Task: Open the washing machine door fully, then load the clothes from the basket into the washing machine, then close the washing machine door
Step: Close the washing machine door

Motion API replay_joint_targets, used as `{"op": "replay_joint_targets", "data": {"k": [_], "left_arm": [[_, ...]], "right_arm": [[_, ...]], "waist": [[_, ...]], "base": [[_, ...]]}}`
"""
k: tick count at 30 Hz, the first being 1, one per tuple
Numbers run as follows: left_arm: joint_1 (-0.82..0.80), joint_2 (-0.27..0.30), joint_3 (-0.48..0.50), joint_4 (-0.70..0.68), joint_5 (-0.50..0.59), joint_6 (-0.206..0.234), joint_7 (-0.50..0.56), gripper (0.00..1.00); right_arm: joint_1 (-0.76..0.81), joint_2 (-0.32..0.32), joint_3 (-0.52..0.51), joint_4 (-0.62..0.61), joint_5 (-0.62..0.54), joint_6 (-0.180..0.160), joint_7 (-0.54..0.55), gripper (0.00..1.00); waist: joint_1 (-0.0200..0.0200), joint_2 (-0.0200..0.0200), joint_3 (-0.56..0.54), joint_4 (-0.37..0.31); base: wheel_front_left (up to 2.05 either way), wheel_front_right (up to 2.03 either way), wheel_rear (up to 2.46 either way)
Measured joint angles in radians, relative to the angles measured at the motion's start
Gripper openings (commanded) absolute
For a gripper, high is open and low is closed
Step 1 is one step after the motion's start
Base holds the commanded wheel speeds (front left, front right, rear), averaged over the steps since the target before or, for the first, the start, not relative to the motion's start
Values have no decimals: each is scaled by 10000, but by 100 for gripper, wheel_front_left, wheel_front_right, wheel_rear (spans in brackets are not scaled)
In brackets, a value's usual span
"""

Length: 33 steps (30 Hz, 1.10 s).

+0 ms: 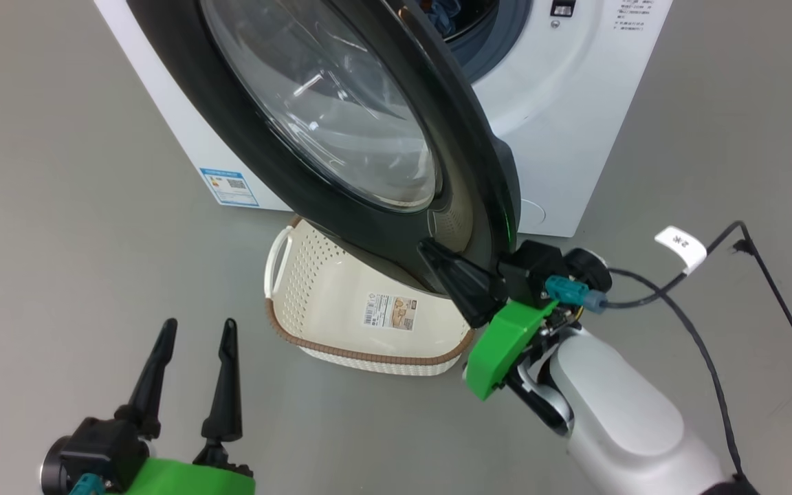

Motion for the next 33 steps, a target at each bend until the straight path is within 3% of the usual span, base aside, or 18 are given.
{"op": "replay_joint_targets", "data": {"k": [8, 20, 33], "left_arm": [[-80, -94, -42, 56, 0, 71, -38, 100], [-500, -257, -61, 180, 0, 71, -178, 100], [-1226, -790, -171, 299, 61, -90, -268, 100]], "right_arm": [[-989, 0, 46, 1289, 245, 0, -535, 0], [-1837, -188, -222, 2161, 410, 2, -792, 0], [-4009, -1185, -1214, 3053, 150, 4, -838, 0]], "waist": [[0, 0, 143, 18], [0, 0, 566, 193], [0, 0, 1483, 568]], "base": [[0, 0, 0], [0, 0, 0], [0, 0, 0]]}}
